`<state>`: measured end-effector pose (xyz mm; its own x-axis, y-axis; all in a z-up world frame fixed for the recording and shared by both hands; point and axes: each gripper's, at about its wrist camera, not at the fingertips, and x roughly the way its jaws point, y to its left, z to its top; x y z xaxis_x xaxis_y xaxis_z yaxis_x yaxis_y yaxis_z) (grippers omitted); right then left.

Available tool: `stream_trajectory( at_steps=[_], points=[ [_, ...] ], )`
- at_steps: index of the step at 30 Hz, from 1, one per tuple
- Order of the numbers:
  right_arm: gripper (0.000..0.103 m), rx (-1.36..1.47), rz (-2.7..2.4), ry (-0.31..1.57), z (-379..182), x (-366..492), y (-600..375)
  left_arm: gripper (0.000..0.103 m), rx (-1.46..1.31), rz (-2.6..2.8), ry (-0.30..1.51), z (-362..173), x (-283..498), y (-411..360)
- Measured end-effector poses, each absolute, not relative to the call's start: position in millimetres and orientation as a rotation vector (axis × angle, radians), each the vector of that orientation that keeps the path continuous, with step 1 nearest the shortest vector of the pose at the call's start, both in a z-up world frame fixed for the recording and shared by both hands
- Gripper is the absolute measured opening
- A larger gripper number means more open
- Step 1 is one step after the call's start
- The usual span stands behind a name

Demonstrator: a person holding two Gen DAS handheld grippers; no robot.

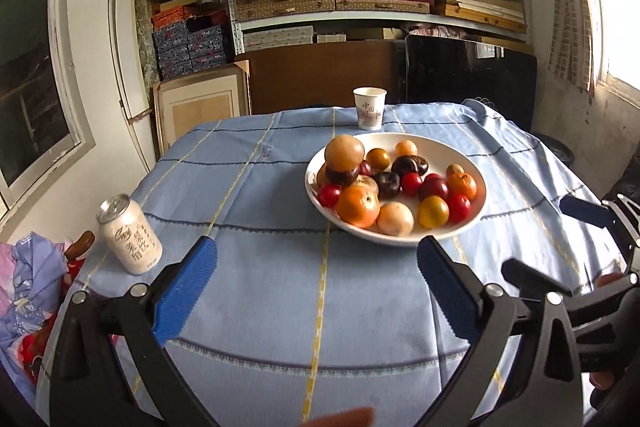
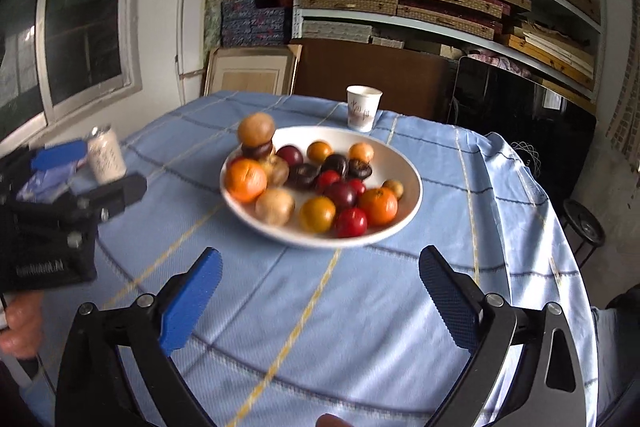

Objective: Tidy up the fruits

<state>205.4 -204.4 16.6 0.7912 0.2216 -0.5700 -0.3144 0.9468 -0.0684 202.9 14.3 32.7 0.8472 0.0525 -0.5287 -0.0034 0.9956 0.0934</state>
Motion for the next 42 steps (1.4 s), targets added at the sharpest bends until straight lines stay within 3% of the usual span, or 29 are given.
stream_trajectory(
  at_steps=[42],
  points=[
    [0.099,-0.088,0.322,0.621,2.8,177.4,-242.5,0.098,0.110,0.045,0.618,8.6,182.8,22.9]
  ],
)
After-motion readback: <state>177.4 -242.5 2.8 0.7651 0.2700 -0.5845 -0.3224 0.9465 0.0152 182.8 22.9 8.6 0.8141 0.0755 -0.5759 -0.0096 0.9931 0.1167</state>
